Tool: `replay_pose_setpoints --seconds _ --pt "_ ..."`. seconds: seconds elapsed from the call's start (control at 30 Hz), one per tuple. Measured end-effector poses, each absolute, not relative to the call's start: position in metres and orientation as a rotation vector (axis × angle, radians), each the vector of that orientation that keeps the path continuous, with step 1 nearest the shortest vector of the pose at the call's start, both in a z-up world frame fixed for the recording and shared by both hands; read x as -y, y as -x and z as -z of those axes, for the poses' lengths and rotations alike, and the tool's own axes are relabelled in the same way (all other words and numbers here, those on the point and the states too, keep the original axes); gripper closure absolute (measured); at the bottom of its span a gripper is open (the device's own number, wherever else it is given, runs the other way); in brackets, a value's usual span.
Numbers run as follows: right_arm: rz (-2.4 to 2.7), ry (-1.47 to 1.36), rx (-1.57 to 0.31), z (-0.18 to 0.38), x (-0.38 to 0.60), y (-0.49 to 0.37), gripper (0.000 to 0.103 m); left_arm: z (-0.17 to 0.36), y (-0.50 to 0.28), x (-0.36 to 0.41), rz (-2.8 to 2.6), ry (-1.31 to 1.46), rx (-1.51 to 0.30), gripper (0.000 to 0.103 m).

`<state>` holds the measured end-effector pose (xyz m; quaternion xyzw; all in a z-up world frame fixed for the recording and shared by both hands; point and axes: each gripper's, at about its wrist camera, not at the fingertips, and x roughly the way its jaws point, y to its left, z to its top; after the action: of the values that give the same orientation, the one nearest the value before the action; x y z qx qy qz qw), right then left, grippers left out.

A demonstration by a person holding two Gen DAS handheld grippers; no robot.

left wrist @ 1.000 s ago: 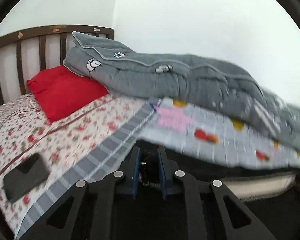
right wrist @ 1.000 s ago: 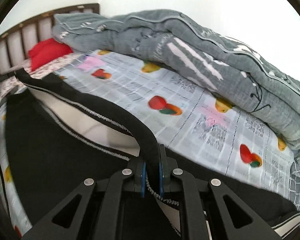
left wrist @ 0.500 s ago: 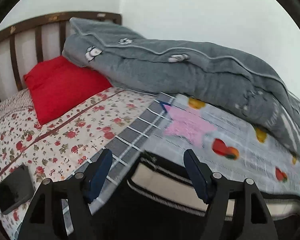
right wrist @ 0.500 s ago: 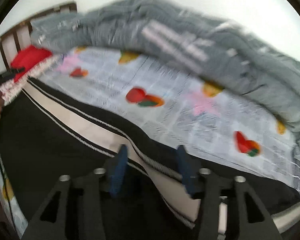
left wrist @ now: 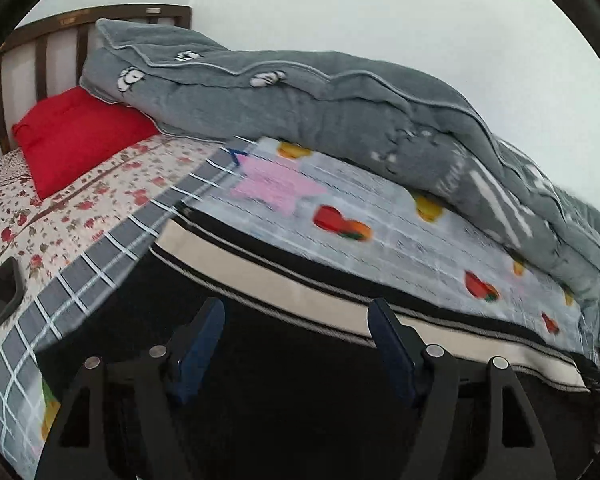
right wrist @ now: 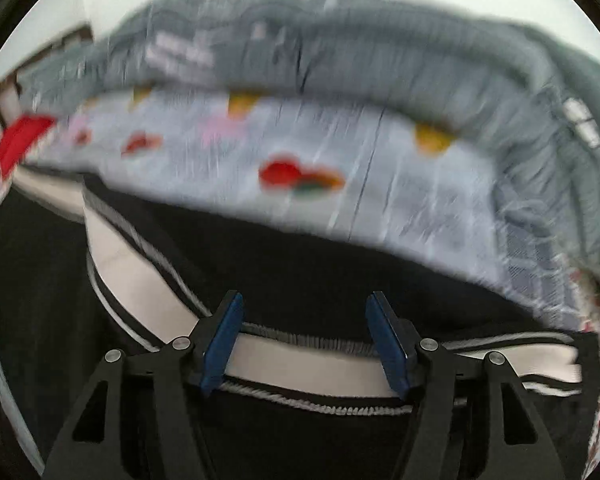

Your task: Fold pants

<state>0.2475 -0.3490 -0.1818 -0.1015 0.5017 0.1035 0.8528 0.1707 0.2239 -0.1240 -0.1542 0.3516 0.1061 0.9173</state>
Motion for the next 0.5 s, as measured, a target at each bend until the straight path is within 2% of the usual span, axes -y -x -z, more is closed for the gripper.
replay_pose_setpoints --seconds 0.1,0.17,0.23,0.3,0.37,0.43,0.5 --pt "-0.246 0.291 -1.06 0.195 0.343 -0.235 0.04 0.118 -0.156 -0.206 -0.218 0.258 -0.717 0.03" --pt "-0.256 0.263 -1.036 0.185 0.35 -0.229 0.042 0.114 -0.146 -0.199 -0.225 0.234 -0.716 0.03" --pt "-0.235 0.228 -0.991 0.172 0.361 -0.222 0.049 0.111 -0.138 -0.195 -0.232 0.223 -0.719 0.03" --pt "-0.145 0.196 -0.912 0.151 0.385 -0.211 0.049 0.107 -0.129 -0.193 -0.23 0.223 -0.721 0.03" --pt "-0.015 0.201 -0.835 0.134 0.41 -0.203 0.045 0.105 -0.122 -0.191 -0.232 0.219 -0.716 0.03" --pt "0.172 0.205 -0.773 0.12 0.445 -0.199 0.03 0.105 -0.119 -0.188 -0.23 0.223 -0.711 0.03" --pt "0.278 0.148 -0.775 0.111 0.477 -0.196 0.026 0.108 -0.118 -0.183 -0.221 0.236 -0.715 0.03"
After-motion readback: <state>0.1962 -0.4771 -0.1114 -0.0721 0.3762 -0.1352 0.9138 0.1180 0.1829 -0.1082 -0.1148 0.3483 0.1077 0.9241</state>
